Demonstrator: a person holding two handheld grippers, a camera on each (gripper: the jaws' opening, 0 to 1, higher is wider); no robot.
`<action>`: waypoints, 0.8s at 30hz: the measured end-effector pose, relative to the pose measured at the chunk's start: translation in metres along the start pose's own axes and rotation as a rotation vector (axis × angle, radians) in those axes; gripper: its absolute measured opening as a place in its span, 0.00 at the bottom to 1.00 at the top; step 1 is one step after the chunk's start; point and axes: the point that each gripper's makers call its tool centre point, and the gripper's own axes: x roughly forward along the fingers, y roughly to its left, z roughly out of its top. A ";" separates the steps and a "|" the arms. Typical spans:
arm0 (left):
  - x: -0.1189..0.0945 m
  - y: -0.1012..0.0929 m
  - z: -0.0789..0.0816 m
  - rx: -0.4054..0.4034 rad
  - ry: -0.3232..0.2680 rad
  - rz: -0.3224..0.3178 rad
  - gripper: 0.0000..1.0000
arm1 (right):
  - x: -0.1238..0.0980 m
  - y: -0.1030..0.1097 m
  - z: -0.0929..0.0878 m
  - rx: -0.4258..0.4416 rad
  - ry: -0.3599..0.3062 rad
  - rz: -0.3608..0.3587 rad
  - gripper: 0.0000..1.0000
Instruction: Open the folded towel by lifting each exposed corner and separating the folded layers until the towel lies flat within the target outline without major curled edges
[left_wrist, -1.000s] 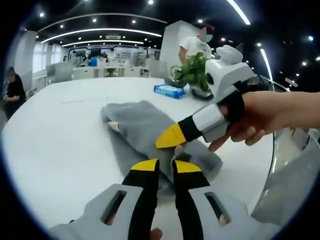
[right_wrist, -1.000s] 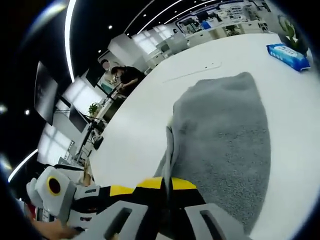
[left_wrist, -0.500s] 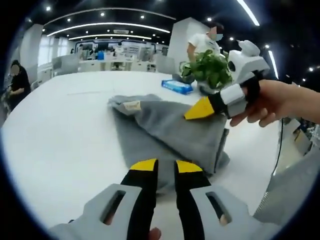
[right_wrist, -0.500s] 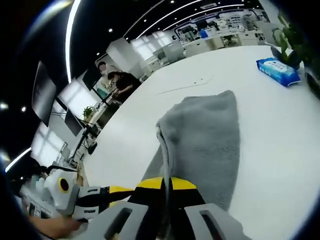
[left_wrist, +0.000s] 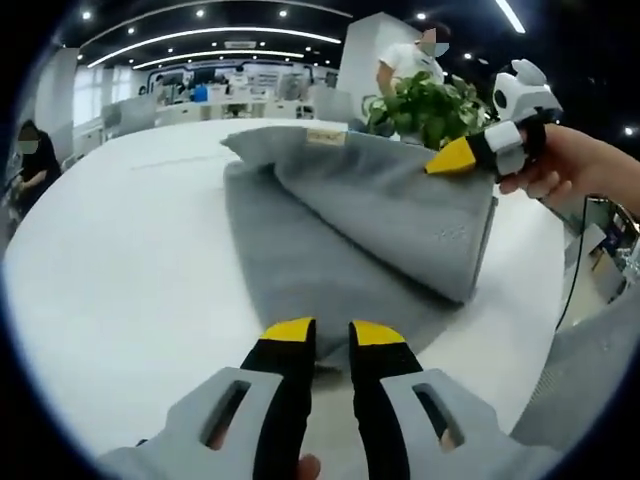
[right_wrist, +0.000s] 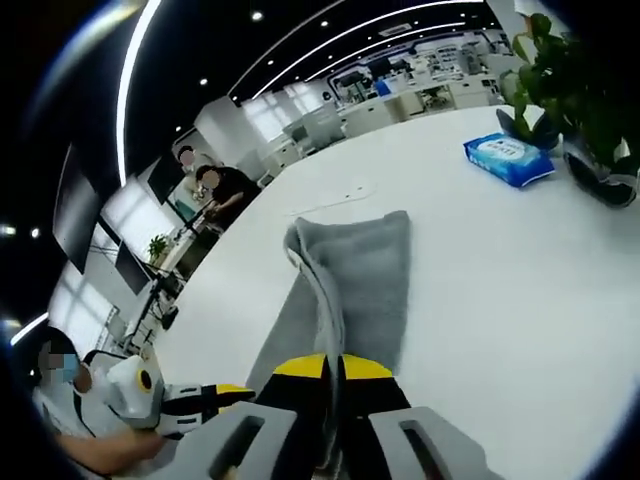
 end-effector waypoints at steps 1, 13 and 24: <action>0.000 0.000 -0.001 0.002 0.001 0.000 0.12 | -0.004 -0.004 0.001 0.006 -0.007 -0.010 0.00; 0.003 0.001 -0.007 0.010 0.009 0.000 0.12 | -0.031 -0.047 -0.005 0.080 -0.046 -0.079 0.00; 0.003 0.000 -0.007 -0.001 0.003 -0.009 0.13 | -0.051 -0.079 -0.016 0.120 -0.068 -0.142 0.00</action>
